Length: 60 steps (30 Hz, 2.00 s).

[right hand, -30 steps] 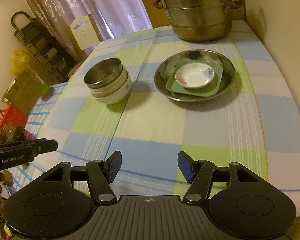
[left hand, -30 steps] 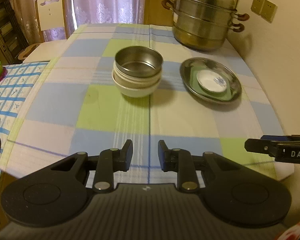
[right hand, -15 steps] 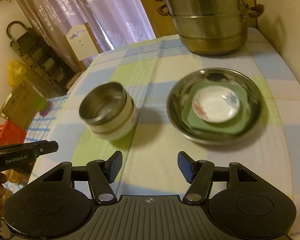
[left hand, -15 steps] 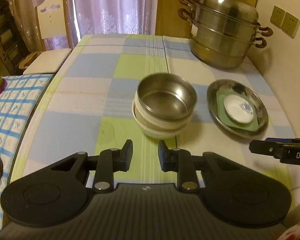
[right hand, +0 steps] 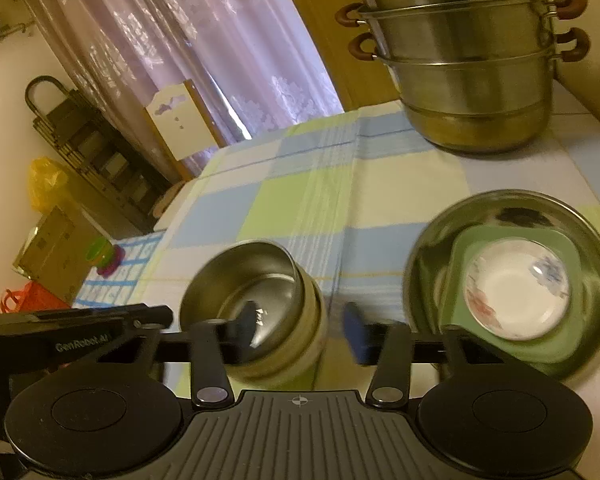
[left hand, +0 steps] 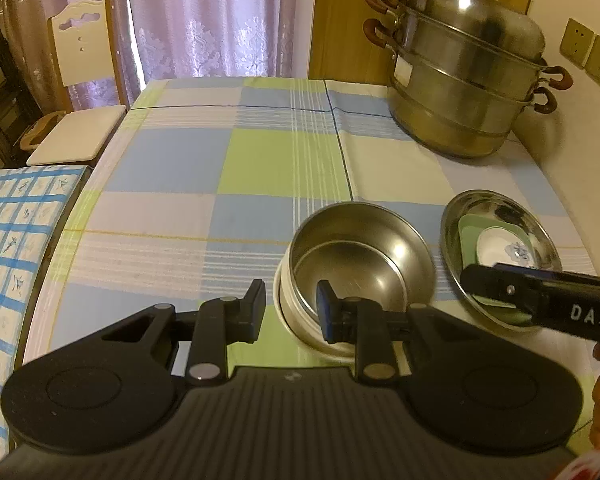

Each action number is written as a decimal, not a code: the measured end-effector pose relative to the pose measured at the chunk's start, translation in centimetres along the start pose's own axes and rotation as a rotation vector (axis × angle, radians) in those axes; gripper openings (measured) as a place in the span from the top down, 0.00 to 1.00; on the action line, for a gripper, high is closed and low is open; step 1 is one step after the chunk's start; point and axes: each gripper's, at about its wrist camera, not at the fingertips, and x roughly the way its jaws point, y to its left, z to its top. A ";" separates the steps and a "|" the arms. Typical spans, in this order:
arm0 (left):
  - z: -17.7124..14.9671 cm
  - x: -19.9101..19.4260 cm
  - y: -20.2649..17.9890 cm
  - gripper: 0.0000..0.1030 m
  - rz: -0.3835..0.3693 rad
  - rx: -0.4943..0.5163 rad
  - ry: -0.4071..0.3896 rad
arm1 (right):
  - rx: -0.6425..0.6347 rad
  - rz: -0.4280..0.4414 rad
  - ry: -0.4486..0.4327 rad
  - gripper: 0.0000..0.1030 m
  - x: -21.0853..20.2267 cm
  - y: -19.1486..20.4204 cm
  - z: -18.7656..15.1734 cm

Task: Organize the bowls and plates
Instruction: 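Move both grippers to the stacked bowls and close on their rim, then lift the stacked bowls off the table with both grippers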

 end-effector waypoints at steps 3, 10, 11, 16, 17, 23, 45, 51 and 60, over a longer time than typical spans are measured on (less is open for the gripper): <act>0.6 0.9 0.1 0.77 -0.008 0.010 0.006 | 0.004 0.005 -0.011 0.71 1.0 -0.1 0.4; 1.5 3.1 0.4 0.77 -0.021 0.031 0.031 | -0.004 0.015 -0.001 0.91 2.7 -0.1 0.8; 1.6 3.4 0.5 0.77 -0.026 0.030 0.036 | -0.007 0.012 0.001 0.94 2.9 -0.1 0.8; 1.7 4.5 1.1 0.84 -0.045 0.020 0.064 | -0.011 0.006 0.010 0.97 3.4 0.0 0.6; 1.6 4.7 1.2 0.85 -0.055 0.016 0.070 | -0.009 0.006 0.012 0.97 3.5 -0.1 0.6; 1.5 5.3 1.2 0.87 -0.069 0.026 0.088 | 0.007 0.002 0.034 0.97 4.1 -0.4 0.5; 1.4 7.2 1.6 0.89 -0.108 0.010 0.135 | 0.156 0.025 0.065 0.82 5.5 -1.6 0.3; 1.5 7.6 2.0 0.90 -0.130 -0.002 0.142 | 0.174 -0.005 0.094 0.88 5.7 -1.4 0.8; 1.7 7.6 2.0 0.89 -0.126 0.016 0.145 | 0.112 -0.063 0.122 0.88 5.7 0.0 1.1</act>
